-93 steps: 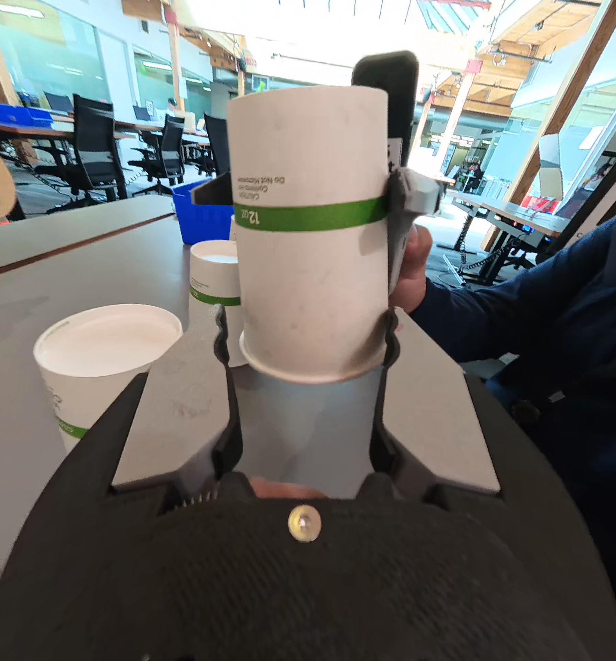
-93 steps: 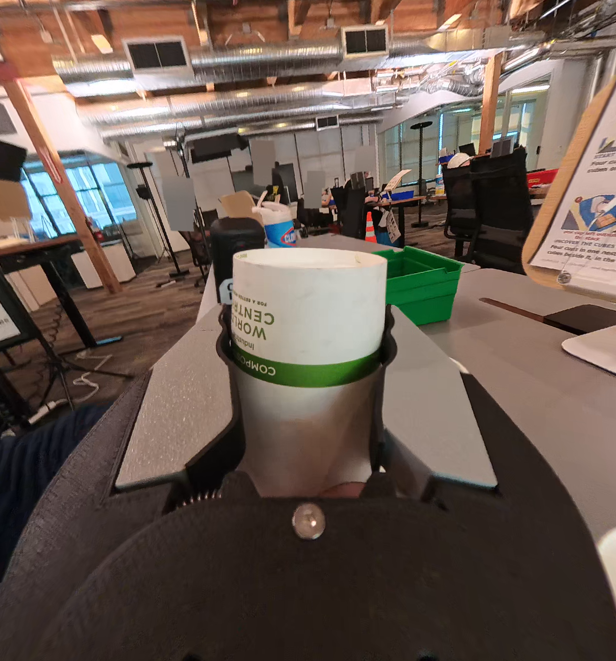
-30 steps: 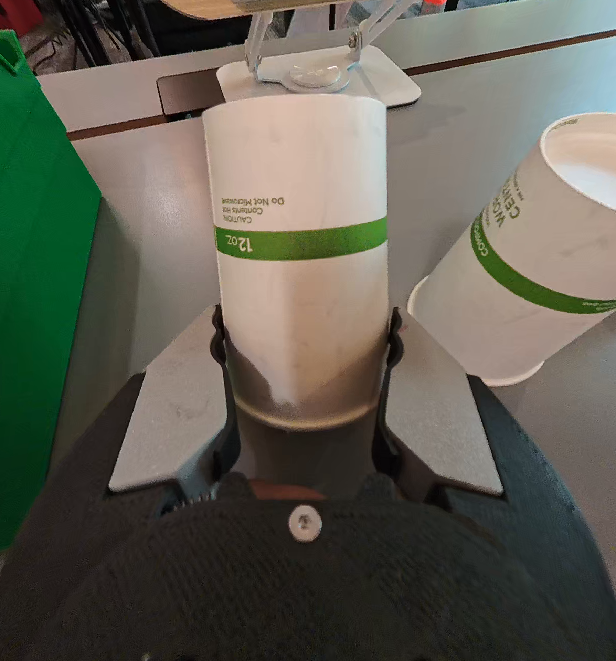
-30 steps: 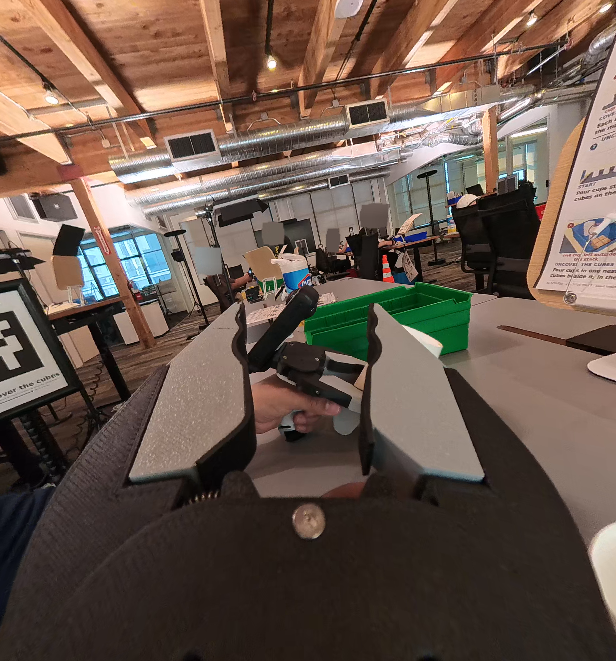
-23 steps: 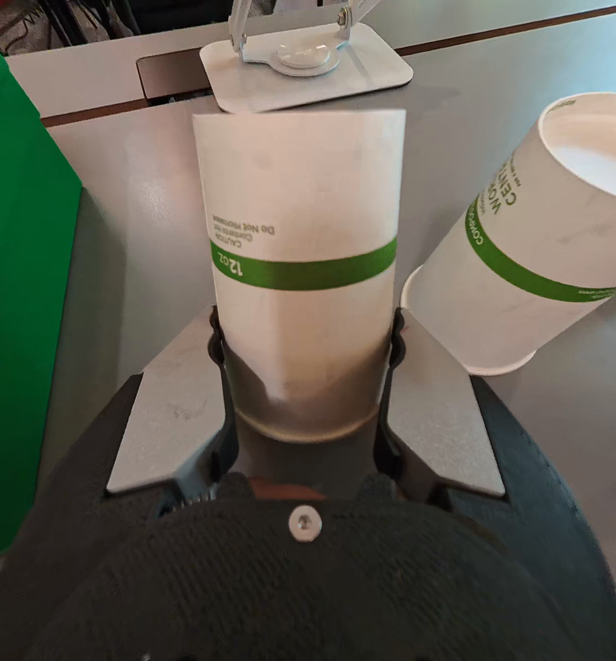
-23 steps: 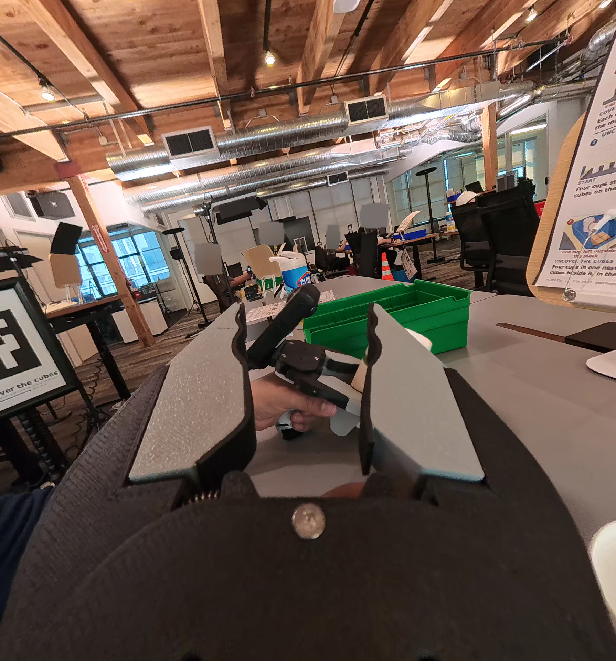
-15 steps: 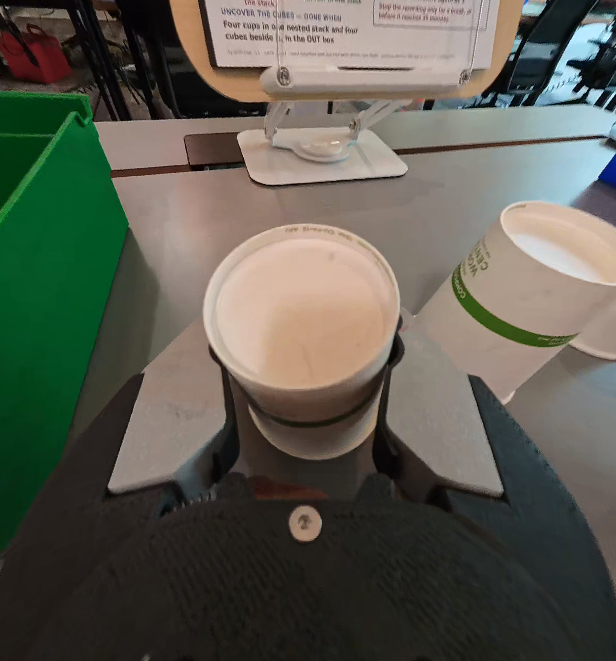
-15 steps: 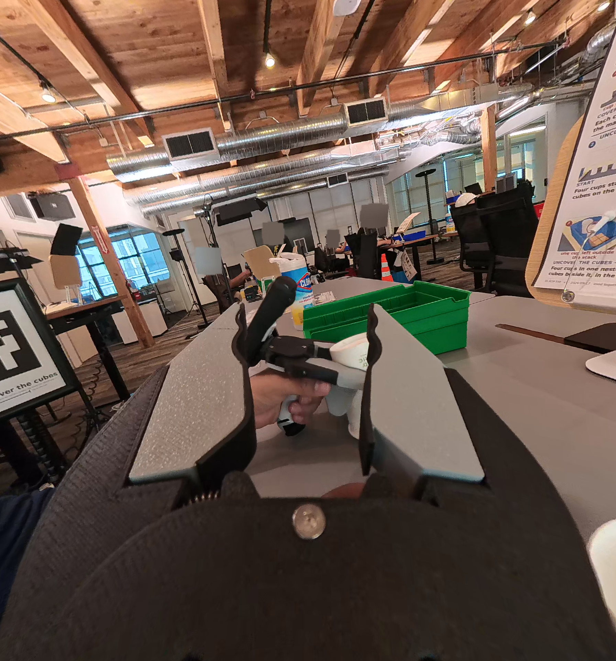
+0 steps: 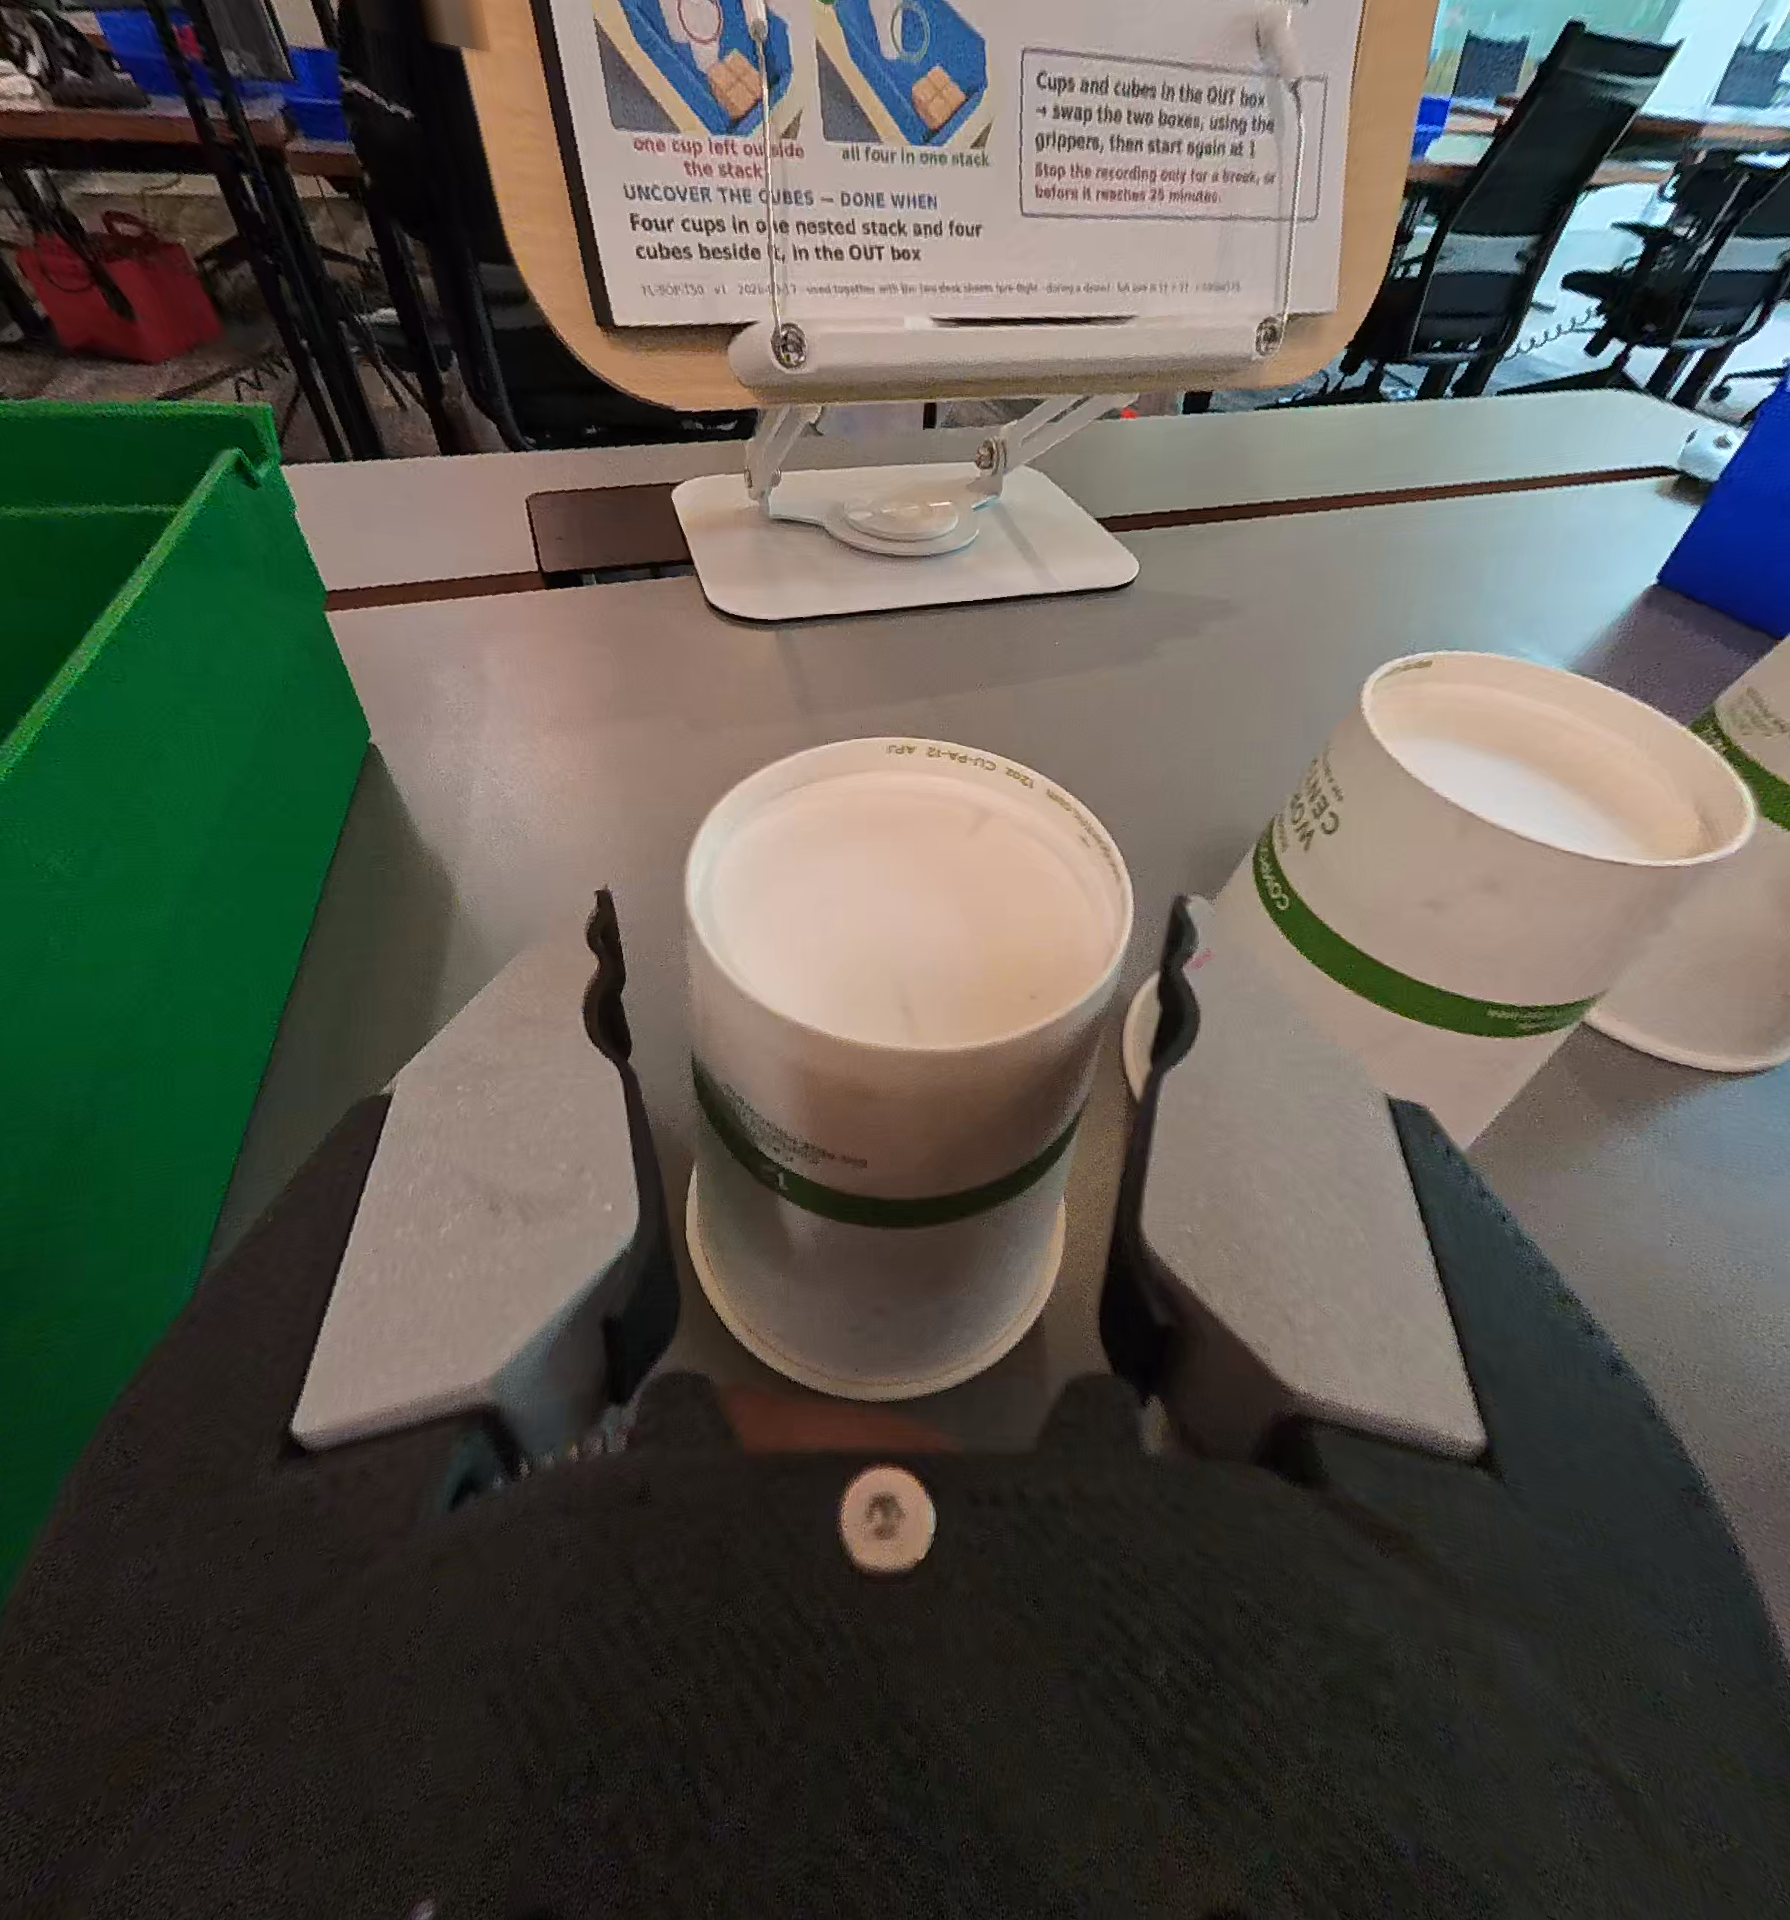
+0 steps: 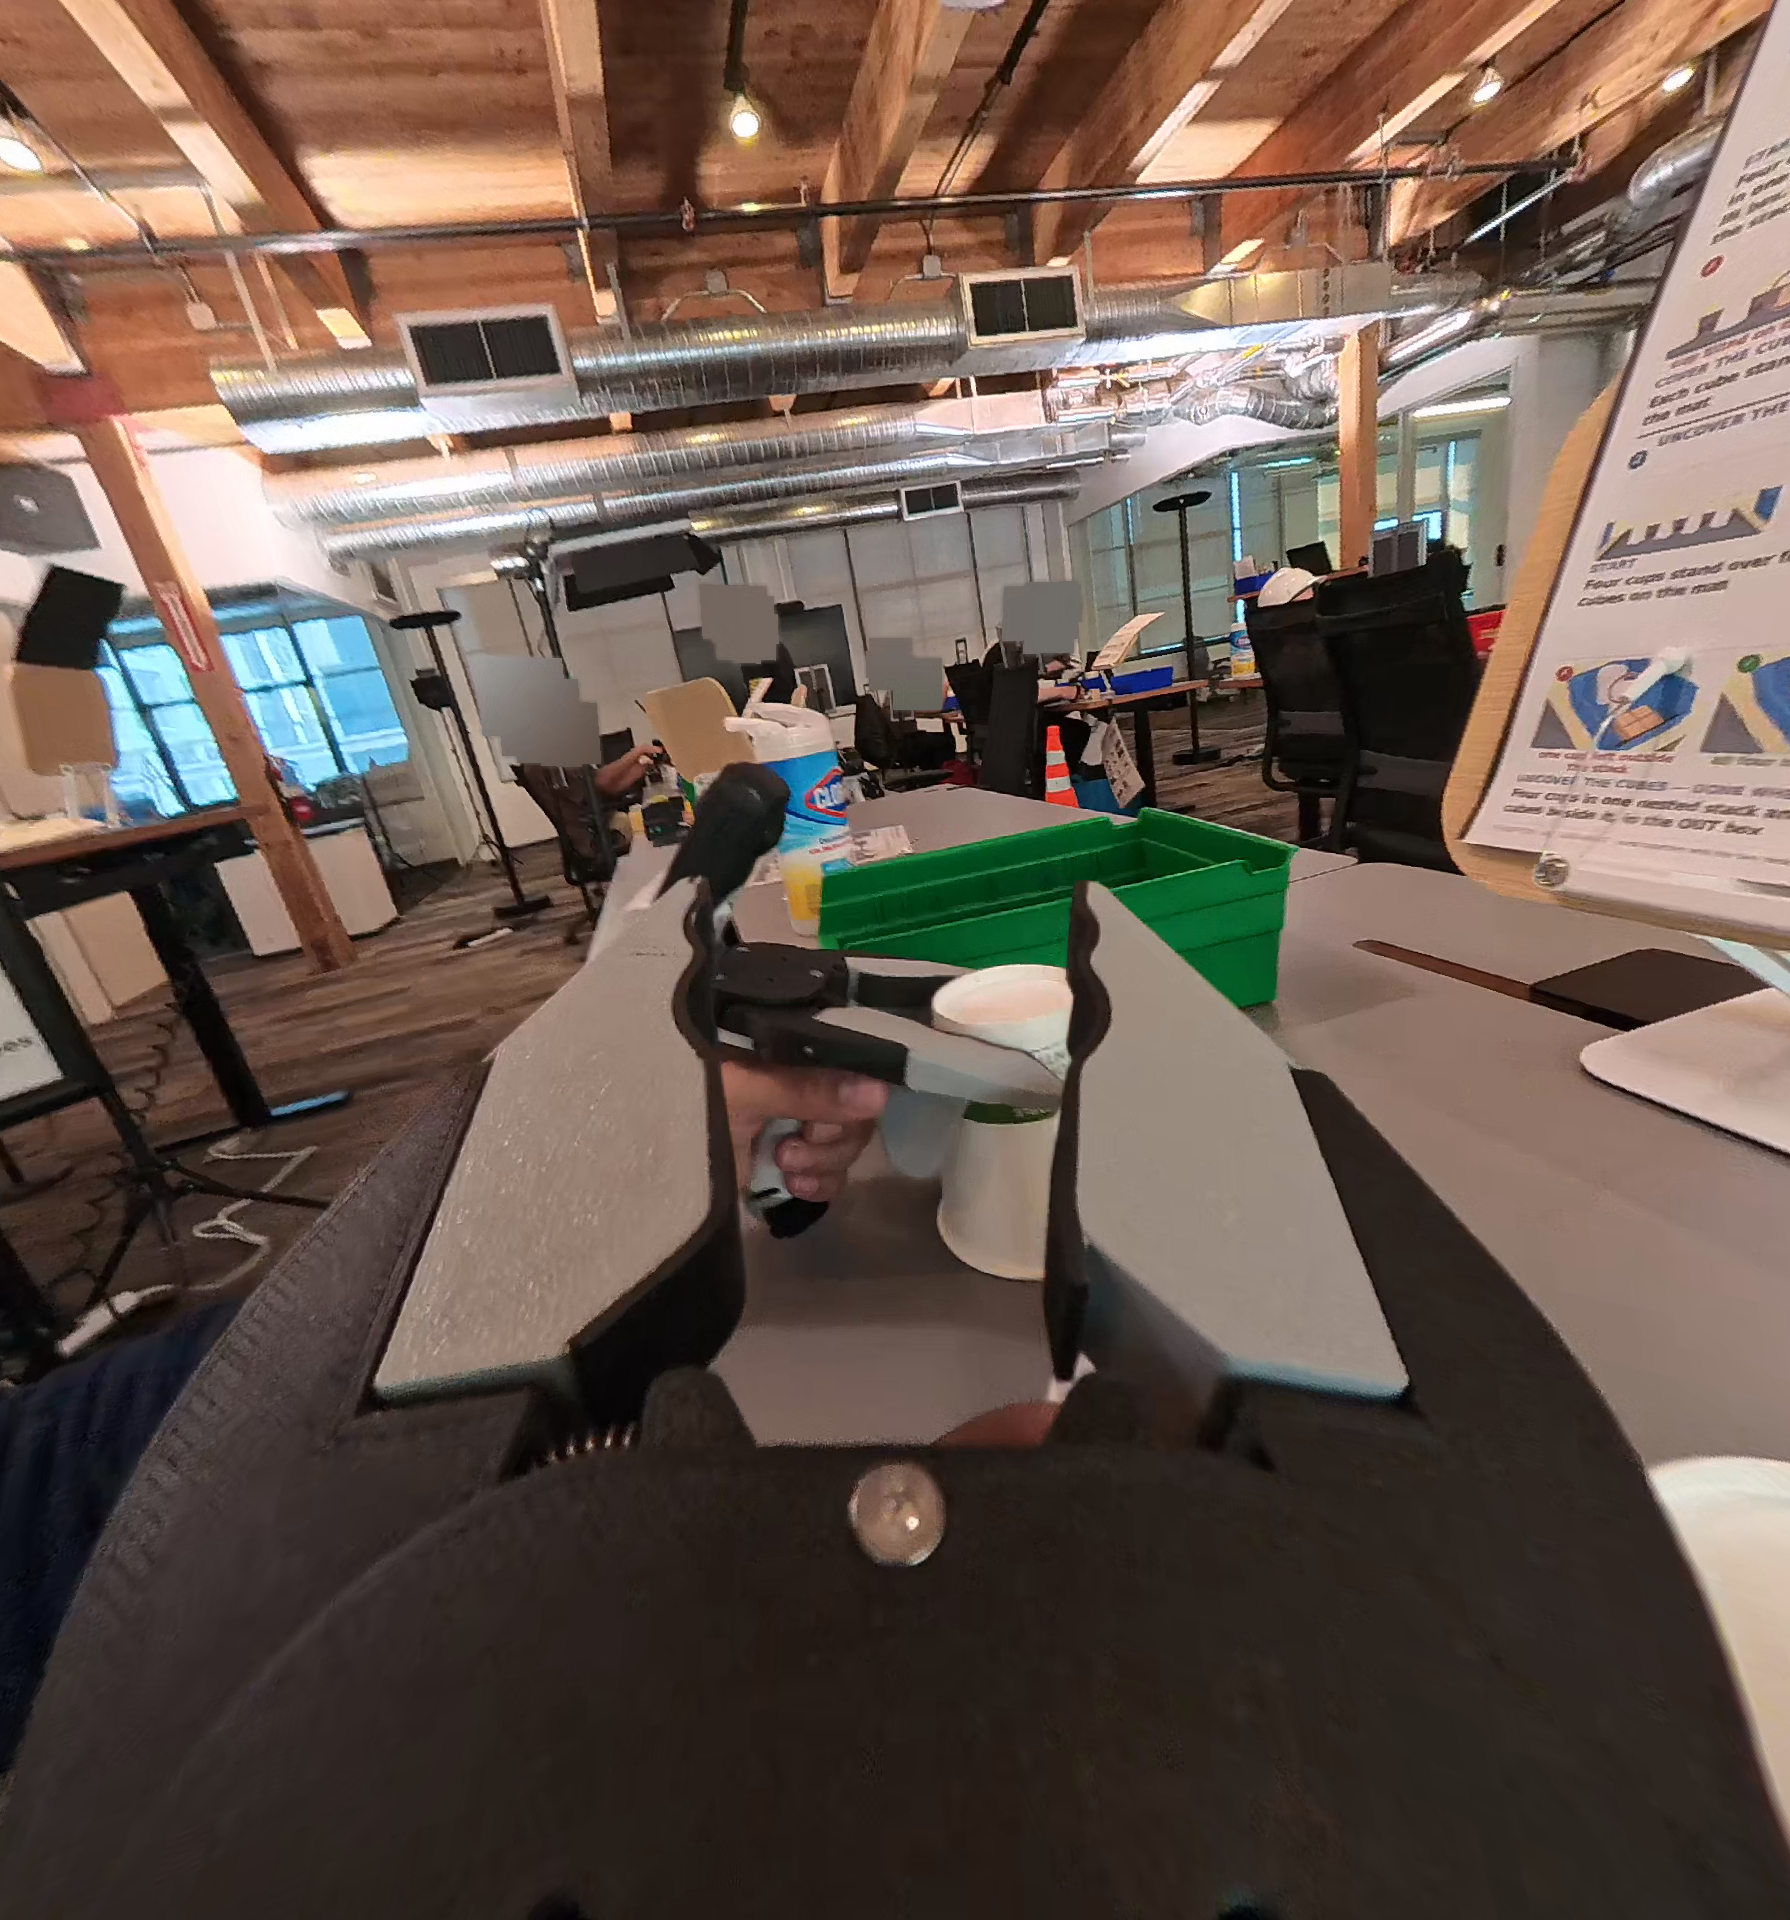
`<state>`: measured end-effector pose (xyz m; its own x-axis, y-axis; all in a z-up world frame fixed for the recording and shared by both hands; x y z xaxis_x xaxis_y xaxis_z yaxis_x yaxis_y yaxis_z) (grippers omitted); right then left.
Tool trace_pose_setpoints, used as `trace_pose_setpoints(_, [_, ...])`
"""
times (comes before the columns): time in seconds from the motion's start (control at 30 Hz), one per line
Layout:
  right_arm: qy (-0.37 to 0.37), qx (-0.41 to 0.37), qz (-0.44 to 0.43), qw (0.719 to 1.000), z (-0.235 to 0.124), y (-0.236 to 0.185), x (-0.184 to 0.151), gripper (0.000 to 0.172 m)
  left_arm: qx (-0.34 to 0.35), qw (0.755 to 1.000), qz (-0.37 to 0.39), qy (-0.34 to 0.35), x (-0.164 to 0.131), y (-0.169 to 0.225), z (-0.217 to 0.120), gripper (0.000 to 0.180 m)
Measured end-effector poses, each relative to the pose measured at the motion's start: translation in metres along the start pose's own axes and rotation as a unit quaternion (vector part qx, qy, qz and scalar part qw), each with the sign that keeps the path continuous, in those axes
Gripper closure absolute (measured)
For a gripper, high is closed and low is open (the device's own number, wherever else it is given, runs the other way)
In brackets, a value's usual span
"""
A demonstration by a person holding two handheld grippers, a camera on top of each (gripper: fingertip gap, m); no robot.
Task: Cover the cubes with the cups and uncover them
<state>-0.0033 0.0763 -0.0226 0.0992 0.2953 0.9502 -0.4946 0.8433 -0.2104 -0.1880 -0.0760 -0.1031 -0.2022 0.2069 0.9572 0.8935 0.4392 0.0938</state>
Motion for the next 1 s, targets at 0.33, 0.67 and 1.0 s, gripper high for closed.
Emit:
trace_pose_setpoints(0.33, [0.012,-0.083,-0.227,0.97,-0.048,0.012,0.01,0.115,0.025,0.995,0.035,0.095,0.012,0.054,-0.072,0.102])
trace_pose_setpoints(0.67, [-0.075,-0.26,-0.279,0.921,-0.134,0.089,0.022,0.115,-0.013,0.991,0.122,-0.056,-0.024,0.128,-0.002,0.104])
trace_pose_setpoints(1.0, [-0.235,-0.405,-0.304,0.83,-0.16,0.141,0.002,0.12,-0.03,0.988,0.093,-0.116,-0.025,0.127,0.046,0.085])
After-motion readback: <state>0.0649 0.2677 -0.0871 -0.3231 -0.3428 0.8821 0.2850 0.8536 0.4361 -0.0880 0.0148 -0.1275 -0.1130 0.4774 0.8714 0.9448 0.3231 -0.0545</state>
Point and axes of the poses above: each gripper's, where its closed fingertips meet, z out along the fingers, x out of its top, y = z × x across the jaws, the point moved 8 cm from there along -z, back along the fingers, and after that the axes turned 7 degrees about -x, right-handed, at the moved point
